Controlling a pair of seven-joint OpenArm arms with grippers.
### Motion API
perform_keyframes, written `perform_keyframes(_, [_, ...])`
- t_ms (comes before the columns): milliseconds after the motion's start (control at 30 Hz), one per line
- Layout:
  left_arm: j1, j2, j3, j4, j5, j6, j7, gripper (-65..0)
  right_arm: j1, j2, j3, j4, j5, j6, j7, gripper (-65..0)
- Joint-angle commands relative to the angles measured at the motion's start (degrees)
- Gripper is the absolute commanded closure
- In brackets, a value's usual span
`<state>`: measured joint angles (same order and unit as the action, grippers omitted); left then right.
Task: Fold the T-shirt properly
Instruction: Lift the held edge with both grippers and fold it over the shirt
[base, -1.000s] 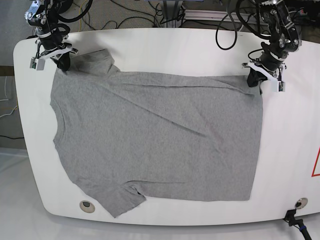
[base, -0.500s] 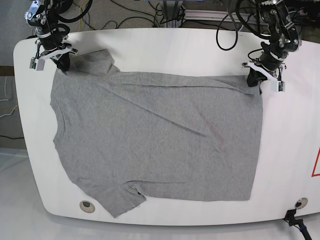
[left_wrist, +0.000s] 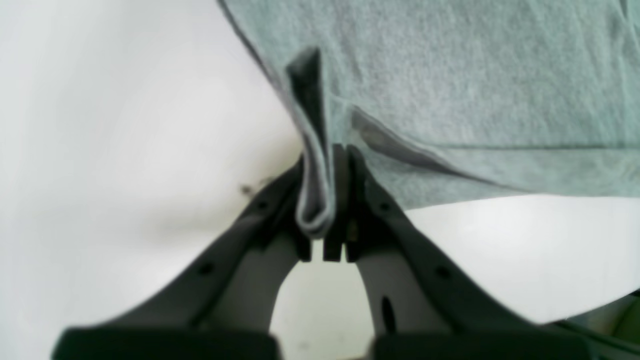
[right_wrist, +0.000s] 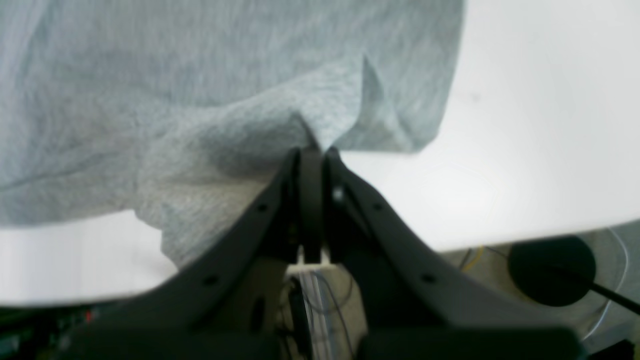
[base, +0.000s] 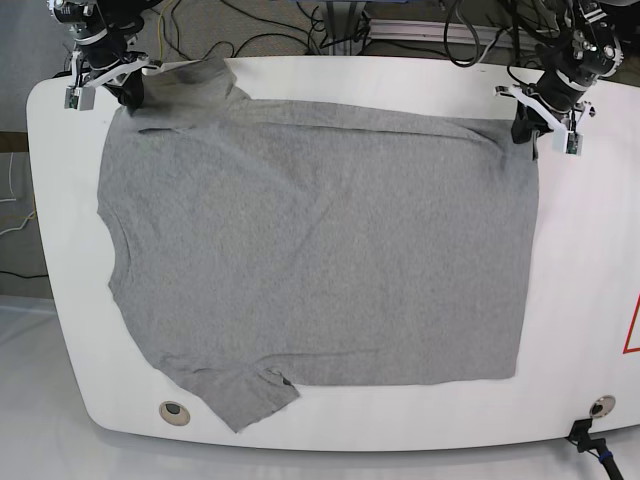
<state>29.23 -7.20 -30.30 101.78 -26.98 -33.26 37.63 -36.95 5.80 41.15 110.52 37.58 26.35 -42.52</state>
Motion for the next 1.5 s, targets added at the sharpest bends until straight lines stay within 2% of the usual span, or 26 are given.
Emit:
perform_keyframes(0, [0.9,-0.8,-0.3,2.8,-1.0,-0.4,-1.4,0.0,-2.4,0.7,0.4,2.8,0.6,1.9,1.1,0.0])
perform_keyframes(100, [1.9,-0.8,-0.3,4.1,-1.0,-0.4,-1.4,0.0,-4.6,0.7,0.4,4.9,0.9,2.7,1.2,0.0])
perform_keyframes(267, [1.0,-0.8,-0.5,4.1,-1.1,-1.5,-1.4,0.0,-2.4,1.4,0.5,5.1,0.5,3.4,2.5,0.0])
perform_keyframes(500, [-6.7,1.2,-1.7,4.1,-1.1,-3.0,-1.4,0.0,4.7,5.8,0.2,4.9,0.4,3.4,2.7,0.0])
perform_keyframes(700, [-13.1,4.3,-2.4,4.0,-1.0,-2.7,-1.4,0.0,9.8,6.7,-0.1,4.9,0.4,3.4,0.6,0.0])
perform_keyframes(967, [-18.7,4.8,-2.2,1.6,-0.7,-2.7,-1.3,0.0,16.6,9.8,-3.1,2.7,0.4,2.9,0.0,0.0])
perform_keyframes(1067, [-21.1,4.4,-2.4,-2.1,-0.7,-2.7,-1.3,0.0,20.3,9.7,-5.8,2.0,-3.8,2.9,0.0,0.0])
perform_keyframes(1200, [-23.4,4.3,-2.3,-4.9,-0.6,-2.7,-1.3,0.0,25.0,7.4,-10.1,1.0,-12.1,3.3,0.0,0.0])
perform_keyframes(1333, [-26.0,4.3,-2.2,-8.5,-0.6,-2.7,-1.3,0.0,30.5,6.9,-12.0,-3.8,-16.4,3.4,0.1,0.0])
perform_keyframes(1467, [-29.0,3.1,-2.2,-12.0,2.1,-2.7,-1.4,0.0,35.7,7.3,-12.7,-10.3,-18.6,3.4,0.4,0.0])
